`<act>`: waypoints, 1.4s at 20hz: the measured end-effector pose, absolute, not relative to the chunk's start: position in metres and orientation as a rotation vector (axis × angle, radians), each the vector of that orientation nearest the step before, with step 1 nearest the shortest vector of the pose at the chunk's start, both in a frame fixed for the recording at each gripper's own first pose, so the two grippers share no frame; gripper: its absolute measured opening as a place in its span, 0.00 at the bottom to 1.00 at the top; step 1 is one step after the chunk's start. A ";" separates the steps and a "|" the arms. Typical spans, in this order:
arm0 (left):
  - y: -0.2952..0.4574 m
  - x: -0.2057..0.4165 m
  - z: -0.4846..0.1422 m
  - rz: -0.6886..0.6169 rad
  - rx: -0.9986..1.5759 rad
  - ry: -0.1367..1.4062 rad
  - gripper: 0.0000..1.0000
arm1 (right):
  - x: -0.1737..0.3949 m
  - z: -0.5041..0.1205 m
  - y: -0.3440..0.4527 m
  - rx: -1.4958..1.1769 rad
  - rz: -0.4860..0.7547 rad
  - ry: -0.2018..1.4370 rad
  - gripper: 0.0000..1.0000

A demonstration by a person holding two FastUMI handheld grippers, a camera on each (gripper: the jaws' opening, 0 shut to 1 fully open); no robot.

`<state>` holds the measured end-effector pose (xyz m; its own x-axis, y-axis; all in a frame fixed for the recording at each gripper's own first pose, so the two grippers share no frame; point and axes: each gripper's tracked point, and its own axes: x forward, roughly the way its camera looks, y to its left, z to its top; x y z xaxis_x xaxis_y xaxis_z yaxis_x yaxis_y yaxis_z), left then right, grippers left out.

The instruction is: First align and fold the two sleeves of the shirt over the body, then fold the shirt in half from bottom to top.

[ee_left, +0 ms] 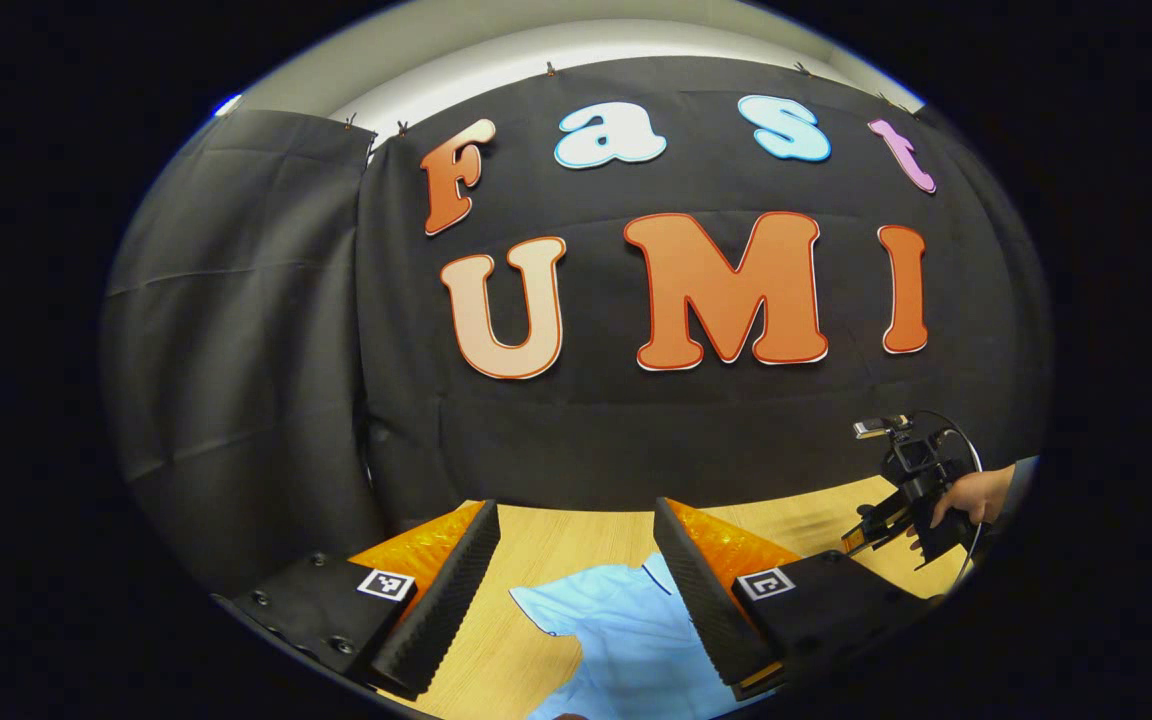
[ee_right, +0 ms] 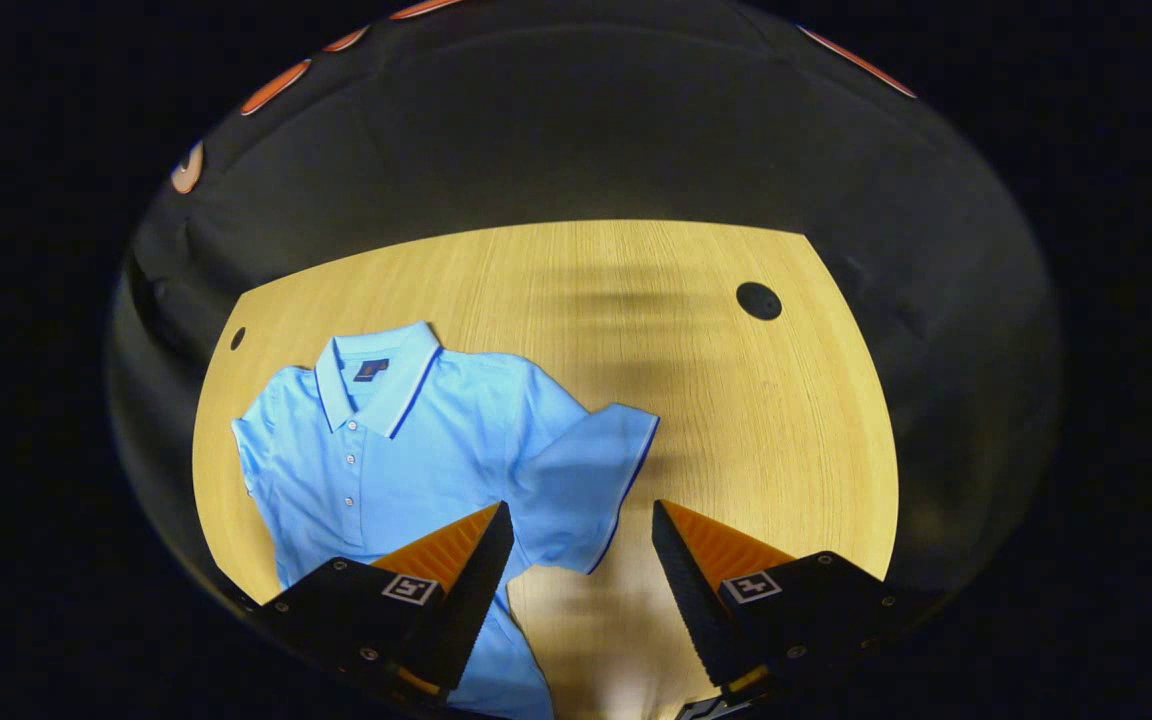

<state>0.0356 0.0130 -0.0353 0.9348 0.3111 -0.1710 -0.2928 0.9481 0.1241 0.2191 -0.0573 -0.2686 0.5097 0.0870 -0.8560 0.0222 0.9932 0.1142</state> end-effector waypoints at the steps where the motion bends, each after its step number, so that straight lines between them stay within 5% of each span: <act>1: 0.013 0.037 -0.036 0.314 0.098 0.195 1.00 | 0.220 -0.274 -0.055 0.142 0.042 1.064 0.87; 15: 0.017 0.028 -0.040 0.395 0.104 0.219 1.00 | 0.229 -0.342 -0.056 0.155 -0.036 1.203 0.73; 23: 0.006 0.030 -0.047 0.382 0.110 0.240 1.00 | 0.225 -0.353 -0.065 0.204 -0.088 1.206 0.33; 24: 0.002 0.031 -0.049 0.373 0.102 0.246 1.00 | 0.227 -0.354 -0.065 0.213 -0.094 1.192 0.21; 28: -0.009 0.033 -0.042 0.348 0.124 0.231 1.00 | 0.228 -0.351 -0.062 0.242 -0.063 1.145 0.07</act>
<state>0.0333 -0.0093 -0.0424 0.9141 0.3514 -0.2024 -0.3233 0.9328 0.1594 0.2282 -0.0618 -0.3505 0.4141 0.0740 -0.9072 0.1727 0.9722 0.1581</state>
